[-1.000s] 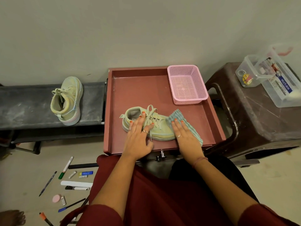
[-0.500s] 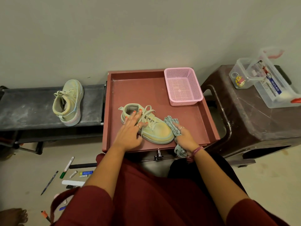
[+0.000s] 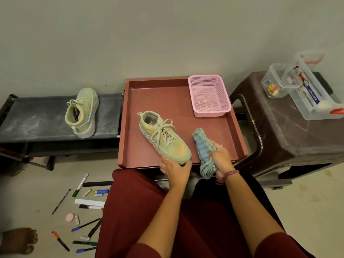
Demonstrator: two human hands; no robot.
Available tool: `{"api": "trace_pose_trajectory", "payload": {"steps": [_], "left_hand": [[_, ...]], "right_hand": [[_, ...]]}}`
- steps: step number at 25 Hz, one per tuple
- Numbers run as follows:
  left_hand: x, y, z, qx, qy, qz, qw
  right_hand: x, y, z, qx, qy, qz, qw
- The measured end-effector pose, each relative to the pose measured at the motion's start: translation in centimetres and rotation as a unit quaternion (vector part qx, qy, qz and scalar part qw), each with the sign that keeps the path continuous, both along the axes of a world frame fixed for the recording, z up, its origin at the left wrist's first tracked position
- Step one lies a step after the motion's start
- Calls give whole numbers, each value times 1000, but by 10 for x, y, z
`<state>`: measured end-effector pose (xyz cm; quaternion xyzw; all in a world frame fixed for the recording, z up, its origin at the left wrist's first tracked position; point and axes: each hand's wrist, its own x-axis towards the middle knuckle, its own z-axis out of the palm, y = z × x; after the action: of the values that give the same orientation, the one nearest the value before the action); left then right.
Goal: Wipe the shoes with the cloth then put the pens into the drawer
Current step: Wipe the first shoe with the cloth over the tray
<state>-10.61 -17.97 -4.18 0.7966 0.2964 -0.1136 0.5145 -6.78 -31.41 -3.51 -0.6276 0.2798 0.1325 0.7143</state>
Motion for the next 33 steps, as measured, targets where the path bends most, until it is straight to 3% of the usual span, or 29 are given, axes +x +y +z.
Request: {"api": "trace_pose_trajectory", "payload": {"steps": [2, 5, 7, 11, 14, 21, 23, 26, 29, 33], "left_hand": [[1, -2, -7, 8, 1, 8, 1000], [1, 3, -16, -2, -3, 3, 1000], [1, 9, -20, -61, -31, 21, 997], [3, 21, -27, -71, -73, 57, 993], [4, 27, -33, -62, -85, 36, 994], [9, 34, -42, -26, -47, -15, 998], [11, 34, -37, 11, -31, -51, 998], [10, 10, -21, 50, -4, -57, 997], [22, -15, -8, 93, 40, 35, 994], [36, -20, -5, 92, 57, 97, 989]], "right_hand": [[13, -2, 1, -64, -69, 20, 995], [18, 20, -4, -155, -111, 209, 959], [13, 34, -17, -194, -99, 298, 929], [6, 40, -17, -188, -53, 279, 940], [-7, 44, -14, -230, -63, 288, 927], [-53, 35, -7, -275, -58, 336, 899], [-50, 22, 5, -241, -47, 283, 927], [-35, 4, 27, -111, -35, 92, 989], [-14, -4, 31, -68, -43, 9, 997], [2, -1, 28, -33, -13, 1, 999]]}}
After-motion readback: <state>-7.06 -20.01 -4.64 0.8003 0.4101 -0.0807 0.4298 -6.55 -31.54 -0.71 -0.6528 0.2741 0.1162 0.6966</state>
